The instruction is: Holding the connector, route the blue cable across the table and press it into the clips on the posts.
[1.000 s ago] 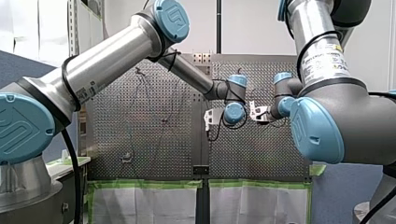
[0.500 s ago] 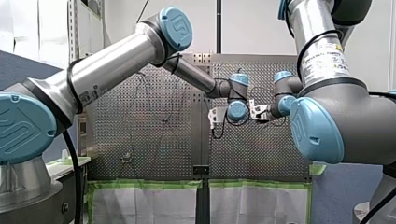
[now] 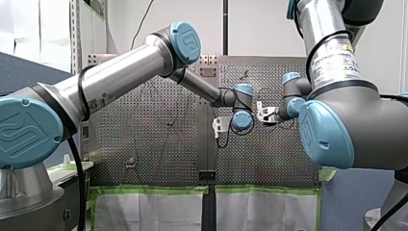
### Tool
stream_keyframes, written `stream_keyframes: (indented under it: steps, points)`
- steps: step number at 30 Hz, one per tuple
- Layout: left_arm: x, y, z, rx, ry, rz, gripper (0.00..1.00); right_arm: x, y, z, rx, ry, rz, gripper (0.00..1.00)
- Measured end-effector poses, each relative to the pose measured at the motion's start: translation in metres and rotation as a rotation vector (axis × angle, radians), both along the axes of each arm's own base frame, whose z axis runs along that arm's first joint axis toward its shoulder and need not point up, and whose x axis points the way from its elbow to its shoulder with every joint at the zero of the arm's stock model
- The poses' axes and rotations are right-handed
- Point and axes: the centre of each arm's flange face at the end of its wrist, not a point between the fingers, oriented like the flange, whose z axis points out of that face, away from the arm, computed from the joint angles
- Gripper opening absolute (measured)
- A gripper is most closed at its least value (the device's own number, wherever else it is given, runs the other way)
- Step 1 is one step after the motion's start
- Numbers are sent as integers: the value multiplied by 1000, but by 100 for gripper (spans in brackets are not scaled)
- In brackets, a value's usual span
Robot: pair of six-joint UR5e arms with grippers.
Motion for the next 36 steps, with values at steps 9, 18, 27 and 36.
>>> stream_keyframes:
  steps: [9, 18, 27, 36]
  points:
    - [-1, 2, -4, 7, 12, -2, 75, 0, 0, 0, 0, -1, 0, 0]
    - [-5, -1, -4, -1, 8, -6, 5, 0, 0, 0, 0, -3, 0, 0]
    - [-2, 0, -3, -22, 3, 8, 0, 0, -1, 1, -2, -4, 0, 0]
    - [-7, 3, 15, -38, 10, 21, 0, 2, -6, 8, -21, -8, 8, 0]
